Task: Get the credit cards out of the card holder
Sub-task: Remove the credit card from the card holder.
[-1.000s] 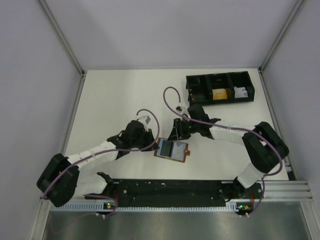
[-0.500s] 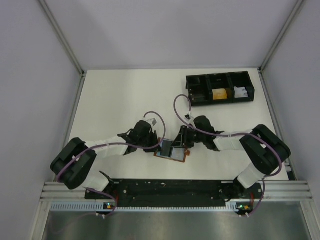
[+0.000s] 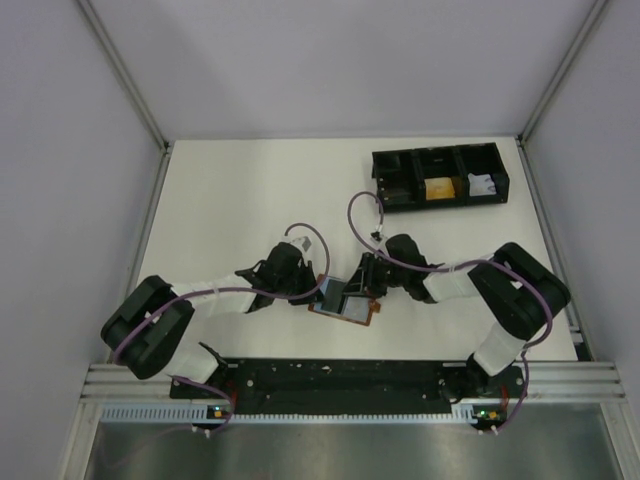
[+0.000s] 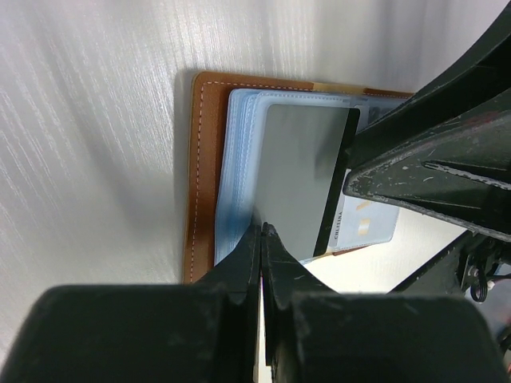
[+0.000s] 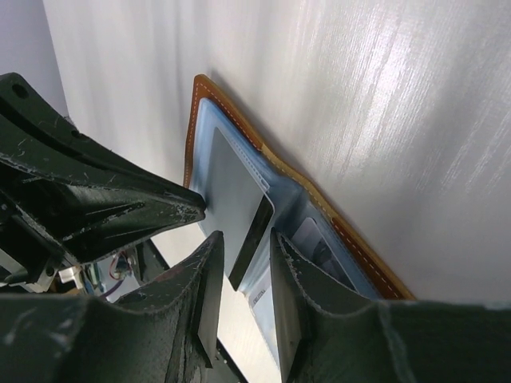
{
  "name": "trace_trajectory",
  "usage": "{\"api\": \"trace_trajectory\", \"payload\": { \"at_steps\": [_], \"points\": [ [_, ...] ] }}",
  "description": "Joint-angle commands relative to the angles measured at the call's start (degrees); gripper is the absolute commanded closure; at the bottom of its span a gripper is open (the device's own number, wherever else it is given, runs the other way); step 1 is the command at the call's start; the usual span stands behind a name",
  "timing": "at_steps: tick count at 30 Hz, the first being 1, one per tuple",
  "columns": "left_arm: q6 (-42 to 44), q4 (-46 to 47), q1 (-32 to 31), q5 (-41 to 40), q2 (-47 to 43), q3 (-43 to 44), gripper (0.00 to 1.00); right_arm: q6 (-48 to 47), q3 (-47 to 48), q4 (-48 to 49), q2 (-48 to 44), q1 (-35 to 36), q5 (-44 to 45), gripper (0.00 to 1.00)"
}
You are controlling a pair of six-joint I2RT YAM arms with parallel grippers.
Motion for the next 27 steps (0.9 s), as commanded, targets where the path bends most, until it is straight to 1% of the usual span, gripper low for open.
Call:
{"api": "trace_trajectory", "payload": {
  "at_steps": [1, 5, 8, 9, 12, 14, 17, 18, 20, 22, 27],
  "points": [
    [0.0, -0.5, 0.0, -1.9, 0.9, -1.7, 1.00, 1.3, -1.0, 5.6, 2.6, -0.3, -0.4, 0.71],
    [-0.2, -0.5, 0.0, -1.8, 0.6, -1.9, 1.00, 2.8, -1.3, 10.1, 4.9, -0.3, -1.8, 0.73],
    [-0.4, -0.5, 0.0, -1.8, 0.4, -2.2, 1.00, 3.6, -2.0, 13.7, 6.1, -0.3, -2.7, 0.78],
    [-0.6, -0.5, 0.0, -1.8, 0.3, -2.3, 1.00, 3.6, -2.1, 14.6, 6.3, -0.4, -3.1, 0.80],
    [-1.5, -1.2, 0.0, -2.7, 0.1, -2.4, 1.00, 3.2, -1.6, 16.7, 6.8, -1.1, -4.0, 0.91],
    [-2.2, -1.6, 0.1, -3.5, -0.1, -2.5, 1.00, 2.4, -0.4, 17.1, 7.5, -2.0, -5.5, 0.94],
    [-2.9, -1.9, 0.2, -4.9, -0.5, -2.9, 1.00, 1.3, 2.4, 17.3, 8.4, -3.7, -8.7, 0.94],
    [-3.2, -2.0, 0.1, -5.2, -0.7, -3.1, 1.00, 1.0, 3.3, 17.0, 8.5, -4.1, -9.6, 0.93],
    [-3.6, -2.2, 0.3, -6.0, -1.2, -3.3, 1.00, 0.6, 4.3, 16.8, 8.9, -4.5, -11.3, 0.85],
    [-3.7, -2.2, 0.4, -6.4, -1.4, -3.4, 1.00, 0.0, 4.6, 16.4, 8.8, -4.5, -12.4, 0.83],
    [-3.9, -2.3, 0.4, -6.5, -1.1, -3.4, 1.00, -0.2, 3.2, 17.7, 9.0, -4.5, -15.2, 0.81]
  ]
}}
